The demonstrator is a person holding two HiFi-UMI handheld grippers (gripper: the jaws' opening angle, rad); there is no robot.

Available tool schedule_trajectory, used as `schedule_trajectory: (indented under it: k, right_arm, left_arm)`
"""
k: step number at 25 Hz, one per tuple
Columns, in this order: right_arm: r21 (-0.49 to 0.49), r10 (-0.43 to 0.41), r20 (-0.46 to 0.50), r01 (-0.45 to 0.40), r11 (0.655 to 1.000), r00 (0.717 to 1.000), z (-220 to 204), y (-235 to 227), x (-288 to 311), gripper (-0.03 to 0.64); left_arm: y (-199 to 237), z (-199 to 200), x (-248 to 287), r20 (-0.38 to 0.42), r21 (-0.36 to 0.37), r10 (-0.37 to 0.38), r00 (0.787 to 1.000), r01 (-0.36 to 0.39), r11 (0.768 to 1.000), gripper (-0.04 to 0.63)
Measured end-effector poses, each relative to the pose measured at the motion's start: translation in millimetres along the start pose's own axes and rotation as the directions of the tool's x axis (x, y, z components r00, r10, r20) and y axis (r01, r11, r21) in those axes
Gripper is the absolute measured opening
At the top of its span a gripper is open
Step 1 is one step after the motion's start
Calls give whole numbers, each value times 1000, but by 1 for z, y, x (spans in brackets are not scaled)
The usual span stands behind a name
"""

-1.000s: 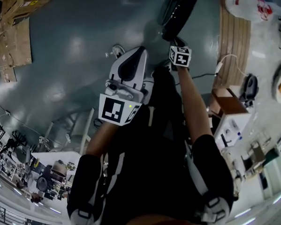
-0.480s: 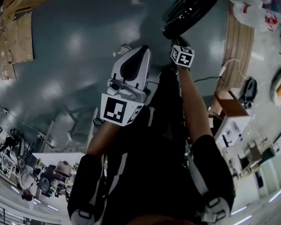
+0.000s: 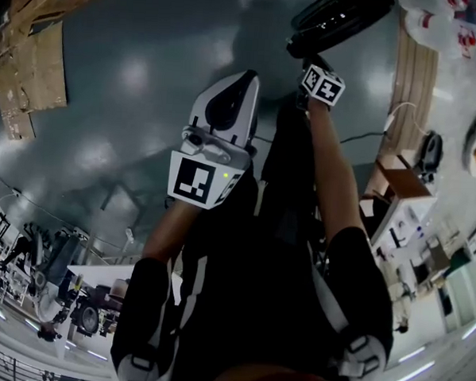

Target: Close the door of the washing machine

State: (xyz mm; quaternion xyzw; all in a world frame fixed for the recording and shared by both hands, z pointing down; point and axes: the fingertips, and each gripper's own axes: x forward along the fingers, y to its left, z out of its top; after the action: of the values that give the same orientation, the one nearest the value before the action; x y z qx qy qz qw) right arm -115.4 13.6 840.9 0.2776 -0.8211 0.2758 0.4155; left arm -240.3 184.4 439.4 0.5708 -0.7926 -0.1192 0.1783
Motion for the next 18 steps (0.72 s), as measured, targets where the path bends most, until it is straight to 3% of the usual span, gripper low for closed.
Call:
schedule_trajectory:
  k: [6, 18]
  right_arm:
    - [62, -37, 21, 35, 997, 999, 12, 20, 13, 67]
    - [63, -38, 26, 36, 997, 999, 32, 52, 35, 72]
  left_arm:
    - [23, 3, -6, 5, -8, 16, 1000, -16, 1000, 6]
    - [54, 16, 0, 18, 7, 35, 999, -35, 999, 6]
